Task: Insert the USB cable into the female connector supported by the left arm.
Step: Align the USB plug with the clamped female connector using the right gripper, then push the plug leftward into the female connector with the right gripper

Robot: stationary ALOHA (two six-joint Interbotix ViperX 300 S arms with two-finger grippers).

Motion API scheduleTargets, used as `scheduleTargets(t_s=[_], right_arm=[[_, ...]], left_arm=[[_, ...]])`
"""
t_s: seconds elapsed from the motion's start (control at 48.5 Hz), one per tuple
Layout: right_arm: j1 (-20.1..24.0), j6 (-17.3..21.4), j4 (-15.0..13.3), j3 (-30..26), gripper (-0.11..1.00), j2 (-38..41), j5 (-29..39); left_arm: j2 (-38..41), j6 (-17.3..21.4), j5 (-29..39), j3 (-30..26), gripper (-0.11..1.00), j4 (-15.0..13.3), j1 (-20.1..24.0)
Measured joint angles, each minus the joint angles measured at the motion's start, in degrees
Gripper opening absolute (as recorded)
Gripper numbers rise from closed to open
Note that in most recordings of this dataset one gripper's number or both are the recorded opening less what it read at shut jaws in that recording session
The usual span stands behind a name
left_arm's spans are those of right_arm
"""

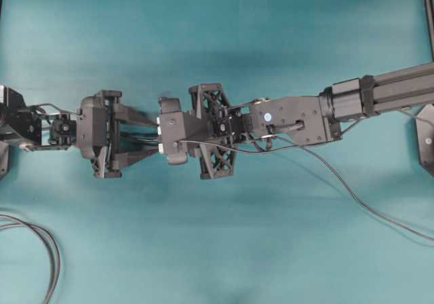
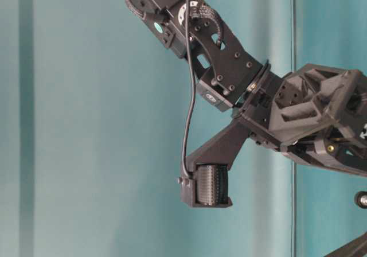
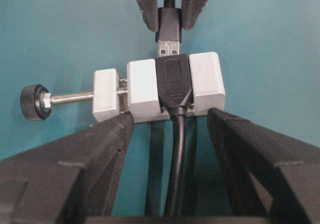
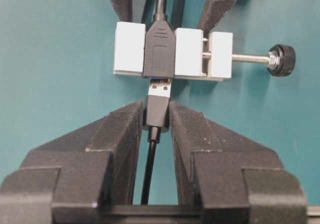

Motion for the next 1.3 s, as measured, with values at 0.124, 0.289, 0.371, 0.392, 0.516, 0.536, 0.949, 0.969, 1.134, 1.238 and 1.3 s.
scheduleTargets(t_s=[0.124,0.289,0.371,0.392,0.516,0.536,0.949,0.969,1.134,1.238,1.3], right_arm=[[0.00,0.00,0.00,0.00,0.21,0.00,0.00],[0.00,0.00,0.00,0.88,0.21,-0.18,-1.41],[0.00,-0.18,0.00,2.29,0.21,-0.44,-3.78],[0.00,-0.09,0.00,2.64,0.21,-0.44,-4.48],[-0.53,0.44,0.00,5.45,0.21,-1.58,-10.20],[-0.62,0.53,0.00,5.98,0.21,-1.93,-10.99],[-2.02,0.97,0.00,10.63,0.21,-4.04,-15.82],[-2.02,1.05,0.00,10.81,0.21,-4.04,-16.00],[-2.02,1.05,0.00,10.90,0.21,-4.04,-16.52],[-2.11,1.05,0.00,10.90,0.21,-4.04,-16.61],[-2.02,1.05,0.00,10.63,0.21,-3.96,-16.61]], left_arm=[[-0.62,-0.09,0.53,0.00,0.68,0.00,0.00],[-1.49,0.00,1.49,0.00,0.68,0.18,0.00],[-1.76,0.00,1.58,0.18,0.67,0.18,0.00],[-1.76,0.00,1.58,0.26,0.67,0.18,0.09],[-1.85,0.00,1.58,0.35,0.67,0.18,0.09],[-1.85,0.00,1.58,0.35,0.67,0.18,0.09],[-1.85,0.09,1.76,0.00,0.67,0.18,0.09],[-1.85,0.00,1.76,0.00,0.67,0.18,0.09],[-1.93,0.09,2.11,-0.18,0.67,0.26,0.18],[-1.93,0.09,2.20,-0.26,0.67,0.26,0.09],[-1.85,0.09,2.20,-0.26,0.67,0.26,0.09]])
